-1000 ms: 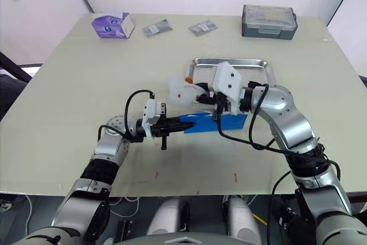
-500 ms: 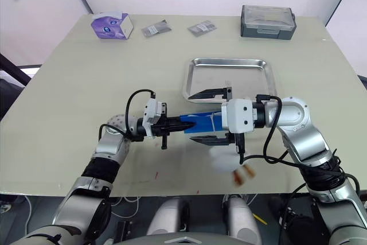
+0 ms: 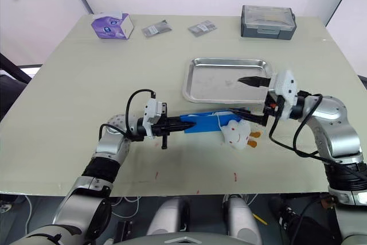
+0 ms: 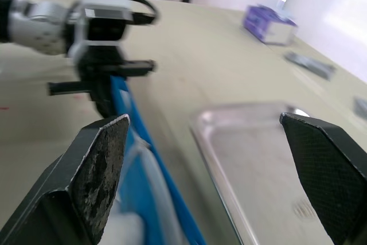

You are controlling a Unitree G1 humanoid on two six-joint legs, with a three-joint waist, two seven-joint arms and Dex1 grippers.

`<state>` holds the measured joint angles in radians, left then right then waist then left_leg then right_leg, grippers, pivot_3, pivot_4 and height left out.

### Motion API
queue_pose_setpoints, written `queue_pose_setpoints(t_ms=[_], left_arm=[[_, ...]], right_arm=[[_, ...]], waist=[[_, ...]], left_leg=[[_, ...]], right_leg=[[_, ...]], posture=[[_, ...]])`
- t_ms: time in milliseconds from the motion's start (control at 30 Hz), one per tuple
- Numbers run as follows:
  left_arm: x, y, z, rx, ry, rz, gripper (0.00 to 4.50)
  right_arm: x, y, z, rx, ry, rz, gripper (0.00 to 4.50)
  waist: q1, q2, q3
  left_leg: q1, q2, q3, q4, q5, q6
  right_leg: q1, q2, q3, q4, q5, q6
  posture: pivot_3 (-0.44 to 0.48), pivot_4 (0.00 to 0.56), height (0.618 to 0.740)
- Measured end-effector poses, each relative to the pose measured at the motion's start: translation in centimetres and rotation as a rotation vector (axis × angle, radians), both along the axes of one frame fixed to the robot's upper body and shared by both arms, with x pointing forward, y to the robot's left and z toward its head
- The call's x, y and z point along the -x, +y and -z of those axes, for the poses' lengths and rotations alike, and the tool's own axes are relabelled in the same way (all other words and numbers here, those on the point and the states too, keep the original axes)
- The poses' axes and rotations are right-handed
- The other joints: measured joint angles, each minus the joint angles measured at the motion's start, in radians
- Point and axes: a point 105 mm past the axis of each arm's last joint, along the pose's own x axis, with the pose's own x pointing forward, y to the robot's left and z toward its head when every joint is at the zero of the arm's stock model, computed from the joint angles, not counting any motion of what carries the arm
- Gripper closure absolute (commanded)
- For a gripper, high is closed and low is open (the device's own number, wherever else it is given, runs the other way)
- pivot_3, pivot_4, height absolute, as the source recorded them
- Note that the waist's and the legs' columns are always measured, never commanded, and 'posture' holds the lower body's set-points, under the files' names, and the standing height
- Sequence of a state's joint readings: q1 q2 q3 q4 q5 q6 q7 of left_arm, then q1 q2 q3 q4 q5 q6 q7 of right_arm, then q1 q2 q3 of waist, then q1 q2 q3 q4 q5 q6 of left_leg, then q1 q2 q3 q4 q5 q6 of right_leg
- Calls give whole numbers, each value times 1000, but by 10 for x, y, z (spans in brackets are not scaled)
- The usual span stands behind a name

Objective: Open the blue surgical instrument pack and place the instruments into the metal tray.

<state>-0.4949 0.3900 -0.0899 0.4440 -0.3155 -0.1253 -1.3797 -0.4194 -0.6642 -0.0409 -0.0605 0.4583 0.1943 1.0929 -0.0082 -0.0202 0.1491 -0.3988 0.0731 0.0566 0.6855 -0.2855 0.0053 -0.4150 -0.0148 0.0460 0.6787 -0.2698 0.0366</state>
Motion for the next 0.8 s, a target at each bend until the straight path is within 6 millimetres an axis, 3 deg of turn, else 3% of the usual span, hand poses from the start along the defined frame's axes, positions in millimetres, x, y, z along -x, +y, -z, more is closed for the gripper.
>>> queue_pose_setpoints(t_ms=[167,500,800], left_arm=[[0,-1,0,2,-9,-1,4500],[0,-3,1,16,-7,-13,4500],[0,-3,1,16,-6,-14,4500]], right_arm=[[-7,-18,20,50,62,29,80],[-11,-23,43,95,115,4,80],[-19,-27,47,131,72,7,80]], waist=[[0,0,0],[-2,0,0],[-3,0,0]], left_leg=[[0,0,0,0,0,0],[0,0,0,0,0,0],[0,0,0,0,0,0]], right_leg=[[0,0,0,0,0,0],[0,0,0,0,0,0],[0,0,0,0,0,0]], posture=[[0,150,731],[0,150,731],[0,150,731]])
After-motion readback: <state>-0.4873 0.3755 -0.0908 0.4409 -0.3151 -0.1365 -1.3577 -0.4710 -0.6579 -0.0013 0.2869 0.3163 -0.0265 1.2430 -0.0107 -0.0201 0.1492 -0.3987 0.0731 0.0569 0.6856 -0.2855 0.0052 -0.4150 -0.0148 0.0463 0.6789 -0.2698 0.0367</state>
